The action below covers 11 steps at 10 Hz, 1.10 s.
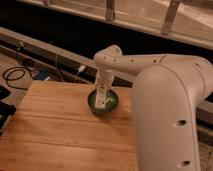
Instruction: Place the bottle in the ceramic bowl
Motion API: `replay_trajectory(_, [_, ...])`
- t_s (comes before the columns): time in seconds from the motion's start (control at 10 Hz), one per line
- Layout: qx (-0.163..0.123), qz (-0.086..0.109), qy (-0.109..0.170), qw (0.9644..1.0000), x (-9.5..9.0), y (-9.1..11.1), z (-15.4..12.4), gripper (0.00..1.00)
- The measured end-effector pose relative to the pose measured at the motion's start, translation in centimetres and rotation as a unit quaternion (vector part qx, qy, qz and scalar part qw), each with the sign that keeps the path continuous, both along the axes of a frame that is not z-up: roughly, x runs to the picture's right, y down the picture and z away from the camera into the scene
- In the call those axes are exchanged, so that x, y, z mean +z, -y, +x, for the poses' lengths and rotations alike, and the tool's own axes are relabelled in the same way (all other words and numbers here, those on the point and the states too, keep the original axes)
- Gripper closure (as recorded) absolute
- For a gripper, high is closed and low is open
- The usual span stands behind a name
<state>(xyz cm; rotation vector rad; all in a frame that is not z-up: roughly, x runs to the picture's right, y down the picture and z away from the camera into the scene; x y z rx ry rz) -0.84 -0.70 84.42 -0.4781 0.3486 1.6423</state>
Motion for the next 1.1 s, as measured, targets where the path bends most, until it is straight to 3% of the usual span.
replay_trajectory(0.5, [0.000,-0.001,0.000,1.0000,-0.01,-0.07,0.07,0.24])
replay_trajectory(1.1, [0.002,-0.001,-0.001,1.0000,-0.03,-0.06,0.23,0.20])
